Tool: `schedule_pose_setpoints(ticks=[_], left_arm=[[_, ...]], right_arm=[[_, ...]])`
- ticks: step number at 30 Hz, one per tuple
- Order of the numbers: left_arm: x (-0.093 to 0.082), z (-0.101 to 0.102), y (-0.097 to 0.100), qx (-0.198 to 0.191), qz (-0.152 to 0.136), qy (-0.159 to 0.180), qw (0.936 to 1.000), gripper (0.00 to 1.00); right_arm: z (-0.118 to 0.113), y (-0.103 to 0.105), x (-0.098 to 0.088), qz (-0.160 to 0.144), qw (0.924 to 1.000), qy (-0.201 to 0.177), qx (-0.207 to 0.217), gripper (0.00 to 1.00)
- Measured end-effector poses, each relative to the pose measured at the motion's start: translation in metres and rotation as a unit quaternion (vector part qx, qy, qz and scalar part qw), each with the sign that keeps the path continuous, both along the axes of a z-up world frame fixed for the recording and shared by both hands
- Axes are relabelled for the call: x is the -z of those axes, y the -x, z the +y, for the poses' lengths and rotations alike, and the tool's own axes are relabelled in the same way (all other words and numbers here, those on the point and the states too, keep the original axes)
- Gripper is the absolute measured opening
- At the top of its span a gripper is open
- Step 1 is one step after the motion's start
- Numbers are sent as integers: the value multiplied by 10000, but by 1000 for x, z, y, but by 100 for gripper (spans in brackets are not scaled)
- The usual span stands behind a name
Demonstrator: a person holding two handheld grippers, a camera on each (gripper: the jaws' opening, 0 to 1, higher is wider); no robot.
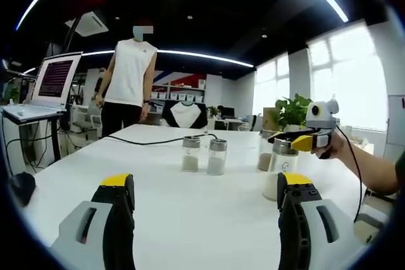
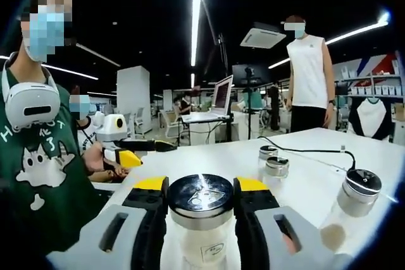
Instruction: Rotate the seasoning bottle until the label or dispensing opening points toward the visible target arrow and the bottle remains upright within the marked orientation range
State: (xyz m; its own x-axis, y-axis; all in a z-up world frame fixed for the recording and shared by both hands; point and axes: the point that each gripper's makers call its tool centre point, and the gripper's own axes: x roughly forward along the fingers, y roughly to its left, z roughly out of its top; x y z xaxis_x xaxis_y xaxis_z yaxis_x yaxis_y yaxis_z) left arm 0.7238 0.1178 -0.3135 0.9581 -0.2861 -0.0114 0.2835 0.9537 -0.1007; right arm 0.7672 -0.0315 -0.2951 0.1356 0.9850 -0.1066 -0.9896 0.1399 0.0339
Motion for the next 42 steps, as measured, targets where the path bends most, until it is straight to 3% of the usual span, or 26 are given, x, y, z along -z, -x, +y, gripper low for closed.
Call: schedule_pose_setpoints(ticks=[26,42], left_arm=[[1,0,-1,0,8,17,10000,99],[1,0,-1,-3,5,23,10000,99]], right_arm=[[-5,-14,0,-4,9970,118,762,39],[-6,-17,0,-23,9892,99,1462,39]])
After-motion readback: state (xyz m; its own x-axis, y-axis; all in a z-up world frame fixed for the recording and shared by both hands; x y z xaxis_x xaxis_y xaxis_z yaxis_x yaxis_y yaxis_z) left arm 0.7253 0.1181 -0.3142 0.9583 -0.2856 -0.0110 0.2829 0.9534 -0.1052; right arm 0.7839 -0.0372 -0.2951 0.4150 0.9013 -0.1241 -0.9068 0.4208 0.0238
